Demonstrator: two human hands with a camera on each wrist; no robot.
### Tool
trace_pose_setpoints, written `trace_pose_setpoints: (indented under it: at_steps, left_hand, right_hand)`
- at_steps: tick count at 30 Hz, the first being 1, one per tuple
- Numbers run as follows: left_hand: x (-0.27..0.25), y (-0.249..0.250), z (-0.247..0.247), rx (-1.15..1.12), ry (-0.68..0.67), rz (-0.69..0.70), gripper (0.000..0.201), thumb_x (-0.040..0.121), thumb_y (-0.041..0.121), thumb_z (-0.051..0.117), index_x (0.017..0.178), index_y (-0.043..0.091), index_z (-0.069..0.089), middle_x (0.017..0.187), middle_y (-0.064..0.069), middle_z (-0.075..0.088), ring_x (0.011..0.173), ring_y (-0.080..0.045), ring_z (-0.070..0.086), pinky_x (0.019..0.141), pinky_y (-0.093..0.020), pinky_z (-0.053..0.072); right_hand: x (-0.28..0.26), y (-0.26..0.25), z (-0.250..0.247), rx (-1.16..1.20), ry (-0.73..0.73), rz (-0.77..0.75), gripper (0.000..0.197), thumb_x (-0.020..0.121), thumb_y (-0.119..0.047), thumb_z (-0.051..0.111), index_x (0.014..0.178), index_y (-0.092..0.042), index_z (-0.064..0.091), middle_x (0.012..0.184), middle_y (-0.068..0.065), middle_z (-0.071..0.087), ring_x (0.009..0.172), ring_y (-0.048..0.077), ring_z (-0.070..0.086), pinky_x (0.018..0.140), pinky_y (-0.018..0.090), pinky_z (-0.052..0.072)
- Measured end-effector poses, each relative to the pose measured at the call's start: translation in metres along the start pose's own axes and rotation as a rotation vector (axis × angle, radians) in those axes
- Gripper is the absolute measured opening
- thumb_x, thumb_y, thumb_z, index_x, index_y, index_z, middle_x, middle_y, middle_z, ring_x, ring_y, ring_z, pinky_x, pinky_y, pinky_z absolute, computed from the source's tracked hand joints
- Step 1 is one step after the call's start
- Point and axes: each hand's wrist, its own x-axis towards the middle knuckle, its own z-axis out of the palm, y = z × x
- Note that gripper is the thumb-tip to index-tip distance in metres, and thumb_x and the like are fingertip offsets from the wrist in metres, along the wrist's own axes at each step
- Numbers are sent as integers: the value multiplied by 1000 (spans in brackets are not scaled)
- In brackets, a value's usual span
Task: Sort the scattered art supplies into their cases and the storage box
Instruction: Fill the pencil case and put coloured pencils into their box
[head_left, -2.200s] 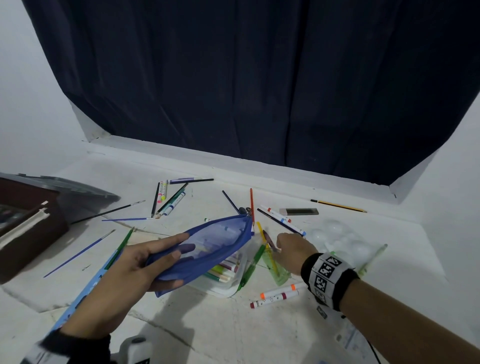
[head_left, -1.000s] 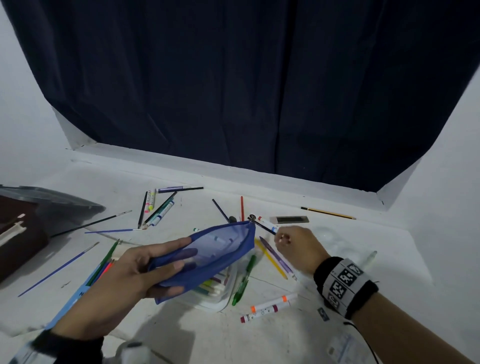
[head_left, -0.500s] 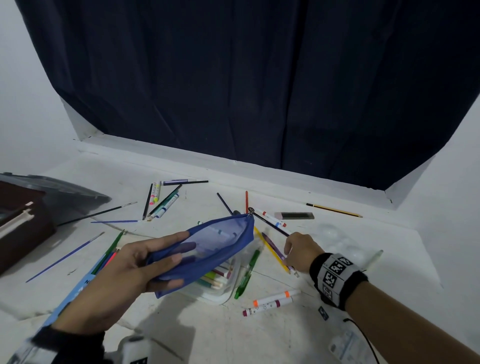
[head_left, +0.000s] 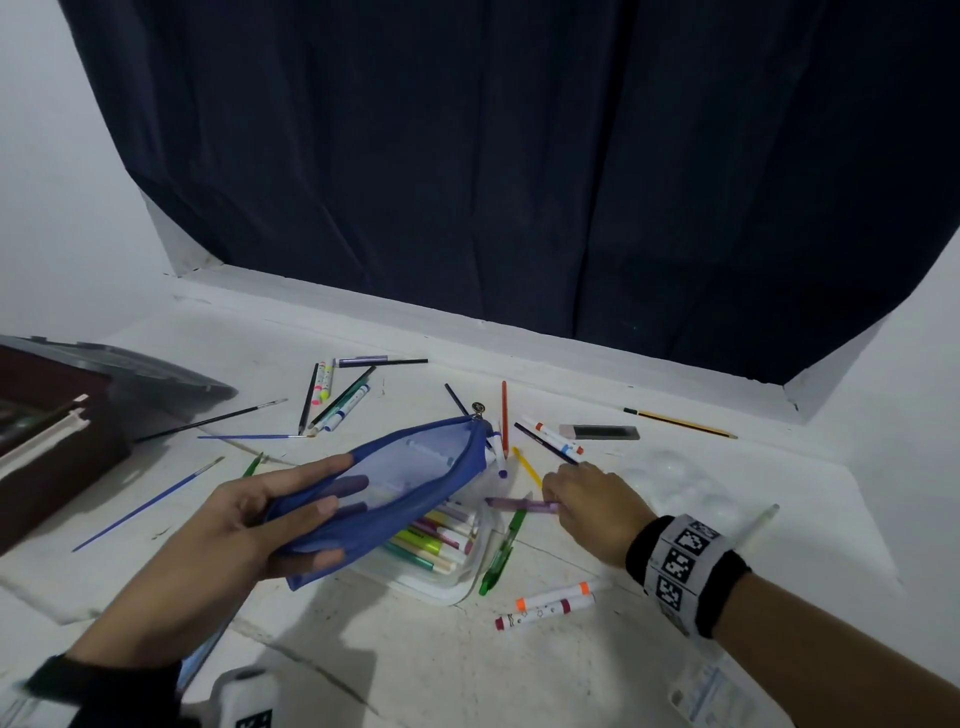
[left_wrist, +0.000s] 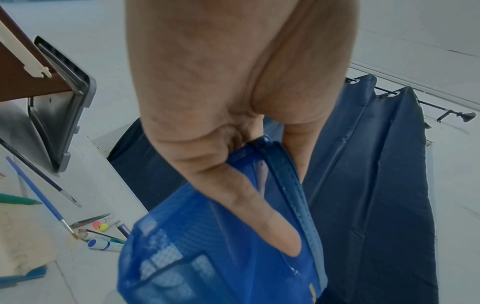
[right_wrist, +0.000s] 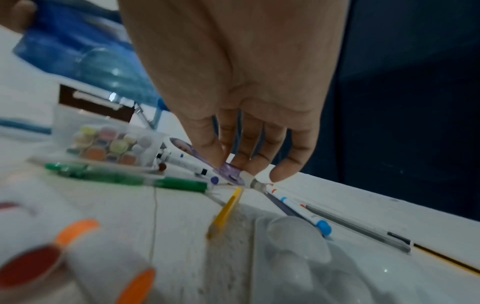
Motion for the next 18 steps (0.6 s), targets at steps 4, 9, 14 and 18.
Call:
trace_pose_setpoints:
  at_steps: [4,9,14,18]
  left_hand:
    - [-5,3,-8,0,26,1,96,35,60,95,123,27,72,125,-2,71,115,-21,68,82,-40,61]
    - [-7,0,-9,3,28,-6,94,36,61,95,122,28,72,125,-1,71,116,-20,68,80,-37,62]
    - [-5,-4,-7,-8,5,-27,90,42,57,94,124,28,71,127,0,70,116,-18,67,79,-35,62]
    - [-3,-4,-4,-4,2,-28,89,44,57,93,125,28,70,128,1,70,117,-19,67,80,-35,62]
  right_hand:
    - [-2,-4,5,-117,-73,-46,24,96,-15,45,119,-21,51,119,1,52,110,24,50,87,40,43]
    - [6,-19,4,-56,-128,-111,46,91,-24,57,135,-21,44,138,2,39,126,25,38,95,44,40]
    - [17,-29,8,-84,-175,-194,32,98,-19,52,129,-21,57,137,1,49,131,23,40,95,42,36]
    - [21,-30,5,-226,-108,-276,15,97,-17,53,106,-17,64,109,3,61,108,27,55,76,36,29]
